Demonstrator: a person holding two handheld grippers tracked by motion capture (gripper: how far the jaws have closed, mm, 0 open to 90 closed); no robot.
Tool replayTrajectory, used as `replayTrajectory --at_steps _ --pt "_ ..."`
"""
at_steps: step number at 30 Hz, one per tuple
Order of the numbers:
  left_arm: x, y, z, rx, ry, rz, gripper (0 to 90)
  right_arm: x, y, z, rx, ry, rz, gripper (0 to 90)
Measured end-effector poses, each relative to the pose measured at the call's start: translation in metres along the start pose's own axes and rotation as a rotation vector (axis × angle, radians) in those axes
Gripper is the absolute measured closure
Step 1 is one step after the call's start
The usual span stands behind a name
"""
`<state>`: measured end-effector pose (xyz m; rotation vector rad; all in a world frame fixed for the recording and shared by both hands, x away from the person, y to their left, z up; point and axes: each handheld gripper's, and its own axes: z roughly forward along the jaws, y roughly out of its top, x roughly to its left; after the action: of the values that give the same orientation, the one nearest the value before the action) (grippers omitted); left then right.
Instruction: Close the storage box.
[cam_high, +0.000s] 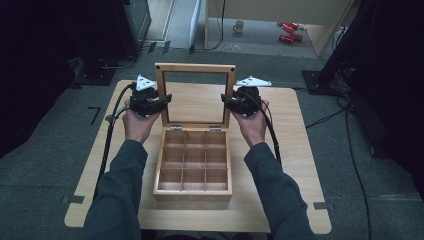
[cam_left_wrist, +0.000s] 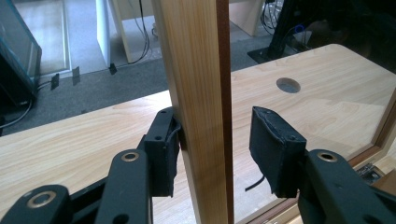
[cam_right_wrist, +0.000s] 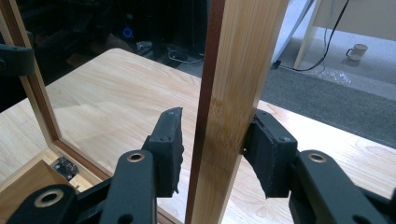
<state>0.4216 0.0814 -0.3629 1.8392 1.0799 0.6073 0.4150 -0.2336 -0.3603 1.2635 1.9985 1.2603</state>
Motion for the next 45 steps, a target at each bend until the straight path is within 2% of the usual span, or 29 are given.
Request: replayTrajectory --at_steps 13,24,29,45 --pt "-0.005 -0.005 -0.010 -0.025 0.005 0.005 54.4 0.006 -0.002 -0.010 -0.011 0.000 -0.020 58.4" --pt "-0.013 -0.010 -0.023 -0.039 0.016 0.029 54.3 0.016 -0.006 -0.023 -0.004 -0.029 -0.082 59.4" --pt "-0.015 -0.011 -0.026 -0.040 0.015 0.035 54.1 0.019 -0.006 -0.026 0.000 -0.036 -0.086 59.7" --pt "-0.021 -0.021 -0.041 -0.061 0.009 0.046 53.3 0.026 -0.015 -0.038 -0.040 -0.028 -0.087 59.9"
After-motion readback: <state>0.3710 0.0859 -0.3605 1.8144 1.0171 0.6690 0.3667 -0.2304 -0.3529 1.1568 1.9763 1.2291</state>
